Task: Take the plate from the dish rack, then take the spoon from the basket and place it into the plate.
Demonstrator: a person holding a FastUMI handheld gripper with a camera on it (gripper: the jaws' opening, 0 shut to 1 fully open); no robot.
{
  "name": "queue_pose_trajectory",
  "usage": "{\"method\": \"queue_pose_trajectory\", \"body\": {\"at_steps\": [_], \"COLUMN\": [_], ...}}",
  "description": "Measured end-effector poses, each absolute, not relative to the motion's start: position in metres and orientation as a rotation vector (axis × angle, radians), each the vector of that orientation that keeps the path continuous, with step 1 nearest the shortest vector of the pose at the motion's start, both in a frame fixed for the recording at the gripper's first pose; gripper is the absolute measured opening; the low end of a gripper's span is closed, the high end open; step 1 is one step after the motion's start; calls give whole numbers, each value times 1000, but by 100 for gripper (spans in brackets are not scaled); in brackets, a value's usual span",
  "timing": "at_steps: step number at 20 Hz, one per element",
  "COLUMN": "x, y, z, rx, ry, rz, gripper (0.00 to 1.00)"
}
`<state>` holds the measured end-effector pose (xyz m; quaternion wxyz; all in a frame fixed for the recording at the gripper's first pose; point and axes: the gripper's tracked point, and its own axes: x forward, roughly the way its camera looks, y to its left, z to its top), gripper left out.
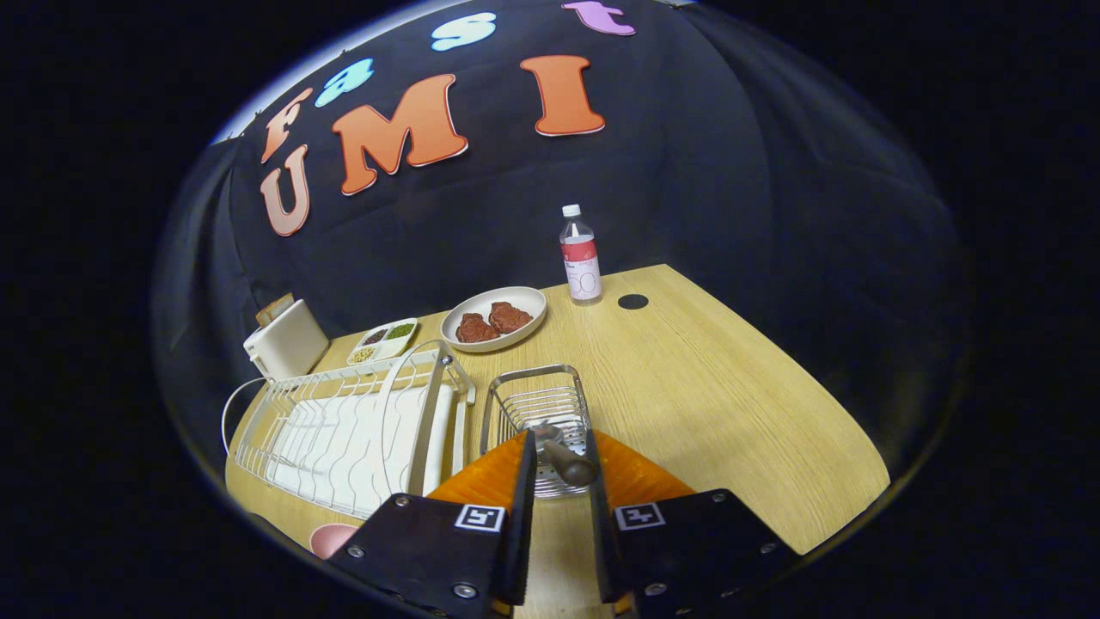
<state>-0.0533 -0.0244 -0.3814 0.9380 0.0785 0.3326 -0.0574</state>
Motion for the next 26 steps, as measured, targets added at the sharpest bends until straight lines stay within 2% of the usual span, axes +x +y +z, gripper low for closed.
{"method": "queue_pose_trajectory", "body": {"at_steps": [2,5,6,8,19,26], "x": [-51,-49,-48,-46,-30,-46], "y": [-22,-19,-24,-20,1,48], "z": [-380,-373,-371,-365,-283,-221], "rx": [132,95,68,53,55,53], "ry": [655,633,625,630,537,469], "rz": [-106,-87,-101,-81,22,193], "gripper": [25,22,15,11,10,10]}}
